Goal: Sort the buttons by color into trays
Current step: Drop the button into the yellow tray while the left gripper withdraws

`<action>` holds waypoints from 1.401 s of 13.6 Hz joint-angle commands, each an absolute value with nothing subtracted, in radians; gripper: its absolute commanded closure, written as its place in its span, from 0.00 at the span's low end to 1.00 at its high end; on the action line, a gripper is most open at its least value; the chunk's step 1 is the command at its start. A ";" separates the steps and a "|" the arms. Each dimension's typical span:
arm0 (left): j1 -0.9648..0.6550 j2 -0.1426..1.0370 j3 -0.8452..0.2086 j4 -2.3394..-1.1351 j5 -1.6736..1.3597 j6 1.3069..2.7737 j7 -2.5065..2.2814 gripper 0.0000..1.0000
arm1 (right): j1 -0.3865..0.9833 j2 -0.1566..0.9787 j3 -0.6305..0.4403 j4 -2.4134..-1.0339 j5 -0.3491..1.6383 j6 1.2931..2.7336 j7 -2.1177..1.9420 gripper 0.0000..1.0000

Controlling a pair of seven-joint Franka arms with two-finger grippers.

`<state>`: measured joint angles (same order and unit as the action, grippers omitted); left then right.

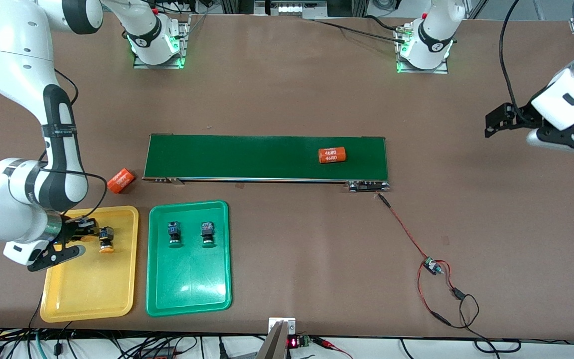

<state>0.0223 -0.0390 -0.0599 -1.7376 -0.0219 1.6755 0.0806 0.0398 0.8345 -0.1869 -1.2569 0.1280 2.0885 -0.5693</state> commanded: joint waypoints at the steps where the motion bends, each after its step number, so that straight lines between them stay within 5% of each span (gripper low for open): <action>1: -0.091 -0.117 0.099 -1.828 -0.026 1.684 0.080 0.00 | 0.012 0.883 -0.175 -1.239 0.109 2.147 -0.658 1.00; 6: -0.029 -0.097 -0.024 -1.798 0.031 1.687 0.069 0.00 | -0.012 0.946 -0.173 -1.239 0.112 2.256 -0.742 1.00; 7: -0.029 -0.097 -0.026 -1.796 0.029 1.687 0.071 0.00 | -0.009 0.943 -0.172 -1.239 0.117 2.250 -0.732 0.69; 8: -0.029 -0.095 -0.028 -1.790 0.029 1.684 0.069 0.00 | -0.006 0.933 -0.170 -1.239 0.120 2.238 -0.721 0.01; 19: -0.035 -0.083 -0.049 -1.761 0.029 1.677 0.067 0.00 | 0.113 0.605 -0.167 -1.238 0.121 1.706 -0.172 0.00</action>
<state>-0.0481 -0.0866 -0.0320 -1.7796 0.0094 1.6849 0.0693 0.1022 0.6675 -0.1731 -1.2117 0.1262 1.7833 -0.2597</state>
